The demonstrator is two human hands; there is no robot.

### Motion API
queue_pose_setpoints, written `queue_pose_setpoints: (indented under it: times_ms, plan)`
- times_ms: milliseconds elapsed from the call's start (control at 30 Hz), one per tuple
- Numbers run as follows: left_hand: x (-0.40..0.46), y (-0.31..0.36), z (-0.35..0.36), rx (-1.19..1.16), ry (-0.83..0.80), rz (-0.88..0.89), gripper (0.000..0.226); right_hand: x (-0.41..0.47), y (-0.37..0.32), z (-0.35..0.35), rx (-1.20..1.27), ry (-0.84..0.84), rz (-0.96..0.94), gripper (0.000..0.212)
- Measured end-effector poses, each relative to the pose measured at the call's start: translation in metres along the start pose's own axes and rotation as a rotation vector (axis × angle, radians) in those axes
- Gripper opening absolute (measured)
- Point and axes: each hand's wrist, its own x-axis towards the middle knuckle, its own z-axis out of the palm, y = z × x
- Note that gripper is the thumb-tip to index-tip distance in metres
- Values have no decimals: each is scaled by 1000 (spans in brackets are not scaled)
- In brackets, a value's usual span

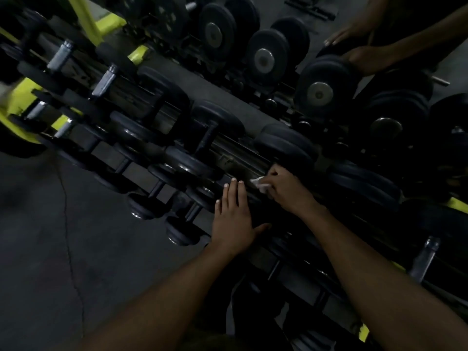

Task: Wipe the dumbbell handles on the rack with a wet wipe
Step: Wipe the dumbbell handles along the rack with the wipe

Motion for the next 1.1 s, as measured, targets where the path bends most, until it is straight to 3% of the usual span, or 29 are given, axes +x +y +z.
queue_pose_setpoints:
  times_ms: [67, 167, 300, 400, 533, 567, 667, 733, 800, 867, 1000, 1100]
  plan:
    - [-2, 4, -1, -29, -11, -46, 128, 2, 3, -1, -61, 122, 4, 36]
    - [-4, 9, 0, -44, -2, -100, 132, -1, 5, 1, -59, 152, 9, 25]
    - [-3, 12, 1, -19, -7, -134, 131, -6, 8, 11, 47, -41, -8, 23]
    - [-3, 16, 1, -14, -19, -158, 132, 1, 17, 18, -16, -109, -173, 36]
    - [-2, 18, -1, 2, -41, -183, 136, -1, 10, 10, 328, 80, 121, 12]
    - [-1, 19, -1, 10, -51, -188, 136, -3, 8, 7, 314, 126, 195, 15]
    - [-2, 19, -1, 17, -59, -197, 137, -6, 8, 6, 123, 202, 111, 25]
    - [-2, 20, -1, 11, -52, -191, 136, -11, 3, 9, 157, 125, 107, 19]
    - [-1, 20, -3, -5, -44, -187, 135, -9, 3, 13, 58, 0, -23, 10]
    - [-1, 19, -2, -6, -43, -187, 135, -6, 6, 10, 1, -67, -61, 19]
    - [-1, 17, 0, 4, -48, -189, 139, -5, 10, 1, -297, 170, 16, 37]
    - [-2, 18, -1, 4, -44, -189, 139, -5, 9, 6, -344, 245, 80, 44]
